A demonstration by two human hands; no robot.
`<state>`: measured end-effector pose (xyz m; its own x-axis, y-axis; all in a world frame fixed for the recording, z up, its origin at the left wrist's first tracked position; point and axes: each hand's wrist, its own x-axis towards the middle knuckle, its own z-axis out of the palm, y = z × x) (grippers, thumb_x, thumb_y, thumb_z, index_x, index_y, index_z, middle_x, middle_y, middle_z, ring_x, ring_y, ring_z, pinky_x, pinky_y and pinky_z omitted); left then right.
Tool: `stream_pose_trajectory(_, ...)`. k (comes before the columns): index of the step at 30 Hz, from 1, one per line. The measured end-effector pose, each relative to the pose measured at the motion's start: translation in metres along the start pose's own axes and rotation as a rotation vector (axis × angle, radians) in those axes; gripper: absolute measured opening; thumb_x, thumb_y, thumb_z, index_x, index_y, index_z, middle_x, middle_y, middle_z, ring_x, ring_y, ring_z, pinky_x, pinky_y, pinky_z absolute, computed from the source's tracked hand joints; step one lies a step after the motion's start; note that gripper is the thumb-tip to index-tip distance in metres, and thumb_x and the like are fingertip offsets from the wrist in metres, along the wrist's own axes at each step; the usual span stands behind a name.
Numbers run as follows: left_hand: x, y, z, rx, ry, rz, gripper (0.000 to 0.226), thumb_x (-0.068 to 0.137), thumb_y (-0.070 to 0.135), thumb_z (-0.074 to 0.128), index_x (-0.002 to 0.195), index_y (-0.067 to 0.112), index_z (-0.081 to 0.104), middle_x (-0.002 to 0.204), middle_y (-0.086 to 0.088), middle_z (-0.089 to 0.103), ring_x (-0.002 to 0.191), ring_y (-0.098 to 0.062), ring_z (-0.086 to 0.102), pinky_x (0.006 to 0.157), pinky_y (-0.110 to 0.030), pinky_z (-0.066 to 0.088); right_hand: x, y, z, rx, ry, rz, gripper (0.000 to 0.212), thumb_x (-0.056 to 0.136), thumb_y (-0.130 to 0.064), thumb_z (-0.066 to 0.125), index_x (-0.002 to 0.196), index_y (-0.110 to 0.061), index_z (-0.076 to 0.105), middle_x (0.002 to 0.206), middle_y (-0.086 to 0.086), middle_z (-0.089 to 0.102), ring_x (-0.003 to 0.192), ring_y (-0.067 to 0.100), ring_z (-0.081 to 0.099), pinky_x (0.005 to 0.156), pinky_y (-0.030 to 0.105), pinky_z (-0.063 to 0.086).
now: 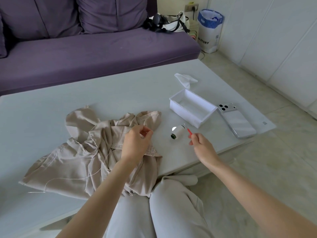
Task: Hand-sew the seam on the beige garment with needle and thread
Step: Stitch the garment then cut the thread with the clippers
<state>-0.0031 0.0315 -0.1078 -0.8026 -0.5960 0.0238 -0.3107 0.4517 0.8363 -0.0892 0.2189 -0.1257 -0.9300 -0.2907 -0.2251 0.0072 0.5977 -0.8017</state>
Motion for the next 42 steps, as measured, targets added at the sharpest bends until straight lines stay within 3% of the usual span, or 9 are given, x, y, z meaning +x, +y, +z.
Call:
stream_pose_trajectory(4,-0.002,0.002,-0.001,-0.034,0.009,-0.002,0.009,0.090,0.018,0.062,0.083,0.014,0.065,0.066,0.004,0.058,0.047,0.004,0.048,0.047,-0.009,0.038,0.009,0.020,-0.008,-0.157,0.078,-0.047,0.028,0.102,-0.025,0.032,0.101,-0.006,0.053,0.088,0.007,0.051,0.075,0.020,0.048,0.050,0.018,0.032)
stream_pose_trajectory(10,-0.003,0.003,-0.002,-0.037,0.006,-0.002,0.009,0.091,0.018,0.061,0.084,0.013,0.065,0.066,0.004,0.058,0.048,0.003,0.049,0.048,-0.008,0.038,0.018,0.025,-0.001,-0.311,0.113,-0.109,0.030,0.100,-0.022,0.040,0.114,0.000,0.054,0.107,0.015,0.051,0.101,0.030,0.048,0.082,0.033,0.037)
stream_pose_trajectory(15,-0.004,0.005,-0.002,-0.035,0.005,-0.006,0.008,0.091,0.017,0.061,0.083,0.014,0.063,0.068,0.005,0.057,0.053,-0.005,0.047,0.048,-0.008,0.037,0.015,0.014,0.006,-0.488,0.207,-0.304,0.032,0.096,-0.014,0.050,0.126,-0.004,0.053,0.118,0.016,0.052,0.110,0.032,0.042,0.094,0.033,0.033)
stream_pose_trajectory(20,-0.005,0.004,-0.003,-0.040,0.002,-0.006,0.008,0.091,0.017,0.062,0.084,0.014,0.064,0.068,0.006,0.057,0.055,-0.006,0.048,0.049,-0.008,0.038,0.014,-0.004,0.023,-0.470,0.076,-0.604,0.031,0.088,-0.016,0.065,0.119,-0.012,0.063,0.102,0.008,0.052,0.096,0.024,0.049,0.085,0.030,0.042)
stream_pose_trajectory(26,-0.006,0.008,-0.006,-0.067,0.017,-0.021,0.009,0.089,0.007,0.061,0.081,0.008,0.065,0.066,0.002,0.057,0.047,0.000,0.051,0.048,-0.007,0.038,0.030,-0.010,0.033,-0.381,0.067,-0.548,0.011,0.089,-0.008,0.062,0.092,-0.004,0.072,0.090,-0.002,0.047,0.088,0.019,0.056,0.069,0.025,0.041)
stream_pose_trajectory(29,-0.008,0.008,-0.008,-0.072,0.039,-0.028,0.011,0.088,0.004,0.062,0.079,0.011,0.065,0.068,0.004,0.059,0.058,-0.003,0.052,0.054,-0.005,0.040,0.035,-0.009,0.030,-0.394,0.076,-0.527,0.012,0.091,-0.009,0.061,0.092,-0.005,0.072,0.088,-0.002,0.048,0.080,0.014,0.053,0.066,0.020,0.035)
stream_pose_trajectory(34,-0.008,0.004,-0.013,-0.109,0.052,-0.044,0.012,0.089,0.006,0.062,0.079,0.013,0.066,0.070,0.004,0.062,0.063,-0.004,0.053,0.057,-0.006,0.042,0.037,0.004,0.027,-0.412,0.088,-0.473,0.016,0.094,-0.009,0.054,0.096,-0.001,0.068,0.097,0.008,0.054,0.087,0.025,0.057,0.072,0.028,0.040)
stream_pose_trajectory(37,-0.007,0.003,-0.015,-0.120,0.051,-0.049,0.011,0.089,0.007,0.062,0.080,0.012,0.066,0.069,0.003,0.062,0.062,-0.006,0.054,0.055,-0.007,0.043,0.030,0.002,0.028,-0.367,0.154,-0.569,0.011,0.091,-0.007,0.059,0.100,-0.003,0.064,0.101,0.009,0.052,0.080,0.026,0.058,0.066,0.030,0.044)
stream_pose_trajectory(42,-0.006,0.002,-0.013,-0.117,0.031,-0.041,0.009,0.088,0.008,0.063,0.081,0.010,0.067,0.072,-0.003,0.065,0.064,-0.012,0.056,0.055,-0.010,0.044,0.036,-0.015,0.032,-0.509,0.124,-0.709,0.051,0.083,-0.001,0.067,0.131,-0.010,0.052,0.130,0.008,0.052,0.107,0.026,0.058,0.073,0.032,0.049)
